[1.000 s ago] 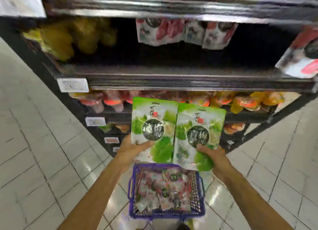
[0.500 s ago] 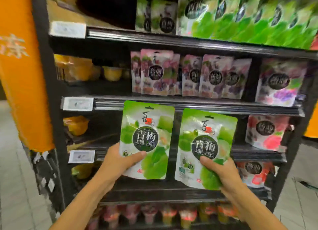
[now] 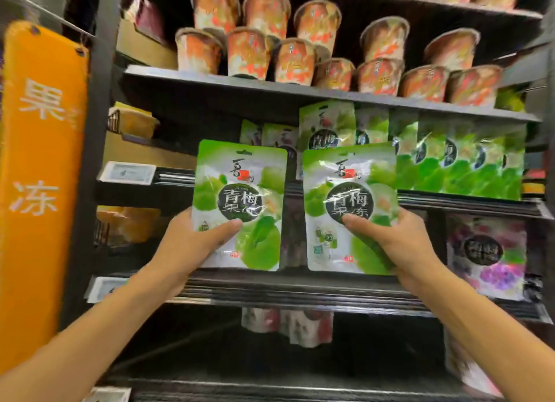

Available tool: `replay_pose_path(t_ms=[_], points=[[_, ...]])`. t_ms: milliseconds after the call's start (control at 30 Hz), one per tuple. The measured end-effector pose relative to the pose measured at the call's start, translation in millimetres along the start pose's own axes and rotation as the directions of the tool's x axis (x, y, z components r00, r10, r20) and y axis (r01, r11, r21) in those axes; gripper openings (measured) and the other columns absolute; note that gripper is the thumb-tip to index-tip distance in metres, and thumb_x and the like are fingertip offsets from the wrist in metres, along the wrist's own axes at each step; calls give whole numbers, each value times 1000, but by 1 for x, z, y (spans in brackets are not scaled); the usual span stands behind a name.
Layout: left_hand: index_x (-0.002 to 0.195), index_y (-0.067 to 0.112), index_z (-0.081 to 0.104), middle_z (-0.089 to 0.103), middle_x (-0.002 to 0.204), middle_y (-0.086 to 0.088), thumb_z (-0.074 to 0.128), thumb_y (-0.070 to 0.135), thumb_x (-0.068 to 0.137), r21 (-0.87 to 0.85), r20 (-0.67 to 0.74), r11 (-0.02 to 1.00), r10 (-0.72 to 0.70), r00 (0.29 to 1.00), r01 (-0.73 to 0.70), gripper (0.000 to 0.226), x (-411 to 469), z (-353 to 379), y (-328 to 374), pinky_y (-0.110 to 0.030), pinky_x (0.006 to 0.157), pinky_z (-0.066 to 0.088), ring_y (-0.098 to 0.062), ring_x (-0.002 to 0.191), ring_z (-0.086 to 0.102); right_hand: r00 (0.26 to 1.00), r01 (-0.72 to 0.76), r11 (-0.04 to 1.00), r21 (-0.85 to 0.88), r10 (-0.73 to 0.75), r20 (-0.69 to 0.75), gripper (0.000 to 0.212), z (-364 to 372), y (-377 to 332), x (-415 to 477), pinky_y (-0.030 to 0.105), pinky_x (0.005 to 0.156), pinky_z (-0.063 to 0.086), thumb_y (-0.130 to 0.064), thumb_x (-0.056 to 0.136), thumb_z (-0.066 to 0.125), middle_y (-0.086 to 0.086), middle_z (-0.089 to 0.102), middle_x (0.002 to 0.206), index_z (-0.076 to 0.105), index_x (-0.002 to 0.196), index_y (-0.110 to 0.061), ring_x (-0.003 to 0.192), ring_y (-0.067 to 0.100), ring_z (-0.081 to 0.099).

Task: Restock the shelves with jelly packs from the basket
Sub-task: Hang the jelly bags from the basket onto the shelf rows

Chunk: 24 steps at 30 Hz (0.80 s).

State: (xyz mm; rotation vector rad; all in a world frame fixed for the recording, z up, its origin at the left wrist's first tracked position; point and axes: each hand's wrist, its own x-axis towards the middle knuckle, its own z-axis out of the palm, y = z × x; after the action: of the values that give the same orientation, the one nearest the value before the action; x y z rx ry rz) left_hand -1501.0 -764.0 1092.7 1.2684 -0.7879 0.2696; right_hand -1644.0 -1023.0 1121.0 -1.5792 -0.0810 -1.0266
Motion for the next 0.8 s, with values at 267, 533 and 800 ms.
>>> replay_pose_path(t_ms=[267,533,800], points=[[100,15,70,77,84,6,81,18,76,52,-5,999,14,1000,-14,26,73,5,32,-14,53,52,-9,75,74,989,76,965,-250,-104,-101,52,47,-46,92,35,62,59,-35,60,93,-1,66,90,53,90,-22,78,20,69],[97,13,72,76,76,7,83,24,74,76,-44,996,-48,998,52,28,105,-6,32,-13,43,47,-5,59,71,978,-33,927,-375,-47,-202,61,98,-44,150,40,65,56,-35,60,93,15,66,103,55,95,-3,91,30,65],[97,13,72,78,85,-3,84,27,71,74,-23,993,-86,996,88,32,117,-12,26,-33,68,59,-19,73,75,956,56,898,-437,-174,-234,85,126,-33,164,43,97,48,-34,70,87,14,53,136,42,136,-4,123,33,52]])
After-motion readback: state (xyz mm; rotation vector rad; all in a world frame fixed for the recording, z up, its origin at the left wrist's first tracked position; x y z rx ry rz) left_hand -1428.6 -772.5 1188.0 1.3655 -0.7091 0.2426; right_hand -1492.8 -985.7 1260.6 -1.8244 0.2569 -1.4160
